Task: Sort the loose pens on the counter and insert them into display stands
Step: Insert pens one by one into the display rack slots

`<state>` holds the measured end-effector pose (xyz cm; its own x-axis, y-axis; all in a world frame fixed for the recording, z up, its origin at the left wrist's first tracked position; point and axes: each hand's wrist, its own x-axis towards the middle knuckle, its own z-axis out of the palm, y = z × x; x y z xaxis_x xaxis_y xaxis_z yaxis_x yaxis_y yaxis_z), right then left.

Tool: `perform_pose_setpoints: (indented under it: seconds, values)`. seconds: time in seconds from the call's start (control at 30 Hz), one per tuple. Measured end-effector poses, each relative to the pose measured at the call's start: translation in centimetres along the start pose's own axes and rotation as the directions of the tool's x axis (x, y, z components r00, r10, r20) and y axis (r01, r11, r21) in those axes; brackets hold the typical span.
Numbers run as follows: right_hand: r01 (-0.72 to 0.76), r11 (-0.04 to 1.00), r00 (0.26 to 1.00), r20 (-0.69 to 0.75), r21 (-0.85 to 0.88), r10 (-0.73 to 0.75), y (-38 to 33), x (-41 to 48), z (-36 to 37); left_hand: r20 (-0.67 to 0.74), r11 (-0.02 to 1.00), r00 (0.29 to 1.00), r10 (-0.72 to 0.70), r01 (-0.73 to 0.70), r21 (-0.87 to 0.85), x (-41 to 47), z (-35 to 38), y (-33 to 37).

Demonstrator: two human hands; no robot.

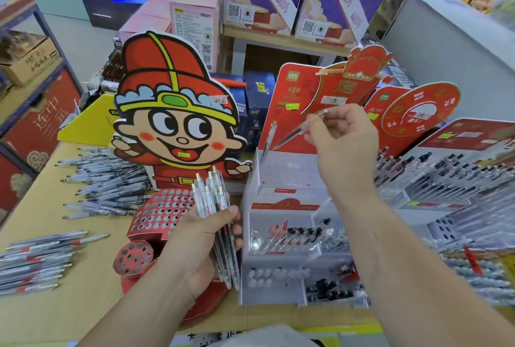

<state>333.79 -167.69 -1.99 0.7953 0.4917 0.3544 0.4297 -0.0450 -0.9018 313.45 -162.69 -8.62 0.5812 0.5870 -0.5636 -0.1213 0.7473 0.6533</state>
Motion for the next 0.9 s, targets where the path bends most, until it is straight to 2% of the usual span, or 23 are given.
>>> perform_pose_setpoints:
  seconds: [0.33, 0.57, 0.9]
  values:
    - [0.154, 0.966, 0.988, 0.029, -0.206, -0.151, 0.7, 0.0, 1.1, -0.035, 0.999, 0.999, 0.019, -0.02, -0.028, 0.1, -0.7, 0.0]
    - [0.136, 0.957, 0.987, 0.115, -0.256, -0.109, 1.8, -0.3, 2.0, -0.024, 1.0, 1.0, 0.007, -0.007, -0.012, 0.2, -0.7, -0.3]
    - [0.177, 0.927, 0.983, 0.107, -0.33, -0.149, 2.1, -0.1, 3.5, -0.017, 1.0, 1.0, 0.006, -0.006, -0.009, 0.5, -0.8, -0.1]
